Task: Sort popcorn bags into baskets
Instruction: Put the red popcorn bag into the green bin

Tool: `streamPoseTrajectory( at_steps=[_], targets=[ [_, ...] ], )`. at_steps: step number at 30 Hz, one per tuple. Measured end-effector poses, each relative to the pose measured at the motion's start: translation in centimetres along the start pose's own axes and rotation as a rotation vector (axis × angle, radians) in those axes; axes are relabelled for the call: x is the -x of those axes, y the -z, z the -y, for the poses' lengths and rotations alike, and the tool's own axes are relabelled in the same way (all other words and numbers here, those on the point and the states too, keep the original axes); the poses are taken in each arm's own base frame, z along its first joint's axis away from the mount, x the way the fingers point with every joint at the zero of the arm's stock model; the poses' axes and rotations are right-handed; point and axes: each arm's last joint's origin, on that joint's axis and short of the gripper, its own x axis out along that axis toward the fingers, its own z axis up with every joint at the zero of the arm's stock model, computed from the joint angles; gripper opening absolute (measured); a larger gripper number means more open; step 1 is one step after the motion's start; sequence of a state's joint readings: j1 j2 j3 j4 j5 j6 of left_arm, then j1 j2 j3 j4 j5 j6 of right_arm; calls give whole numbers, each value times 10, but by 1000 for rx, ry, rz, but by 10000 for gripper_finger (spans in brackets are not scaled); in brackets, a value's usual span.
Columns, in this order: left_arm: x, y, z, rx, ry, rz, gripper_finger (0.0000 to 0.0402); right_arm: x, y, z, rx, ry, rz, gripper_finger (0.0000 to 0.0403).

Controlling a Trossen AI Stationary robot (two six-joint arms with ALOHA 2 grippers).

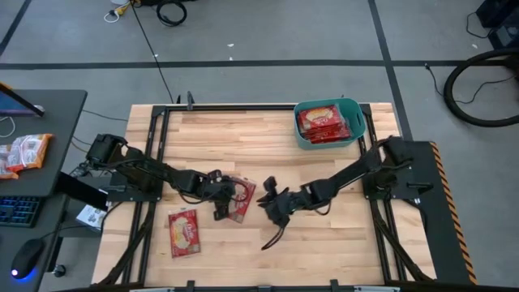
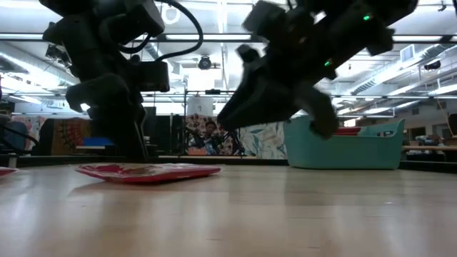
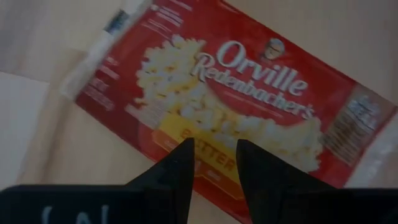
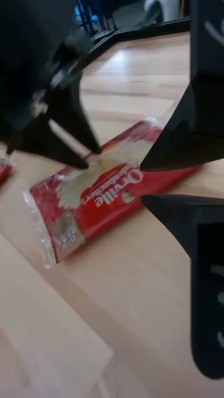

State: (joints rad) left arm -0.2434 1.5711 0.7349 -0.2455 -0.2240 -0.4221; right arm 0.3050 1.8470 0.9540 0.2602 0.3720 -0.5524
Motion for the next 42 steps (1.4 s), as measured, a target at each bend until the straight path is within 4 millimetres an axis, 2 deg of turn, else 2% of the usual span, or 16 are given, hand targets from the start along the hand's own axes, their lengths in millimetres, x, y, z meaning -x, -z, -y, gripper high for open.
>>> streamPoseTrajectory(
  at_steps=[7,14,20,27,36,42],
  targets=[
    [0,3,-1,5,-25,-4,126,-39,-8,-3,60,-30,-20,77],
    [1,6,2,-17,-53,-7,126,-59,-11,-3,100,-85,-26,113],
    [0,7,2,-20,-59,-10,126,-61,-11,-2,109,-124,-34,155],
    [-15,11,5,-29,-69,-49,126,-63,-2,2,156,-156,-65,179],
    [-20,6,9,-42,-37,13,126,-67,5,13,210,-155,-65,173],
    [-20,6,10,-42,-32,18,126,-67,5,15,269,-142,-61,136]
  ],
)
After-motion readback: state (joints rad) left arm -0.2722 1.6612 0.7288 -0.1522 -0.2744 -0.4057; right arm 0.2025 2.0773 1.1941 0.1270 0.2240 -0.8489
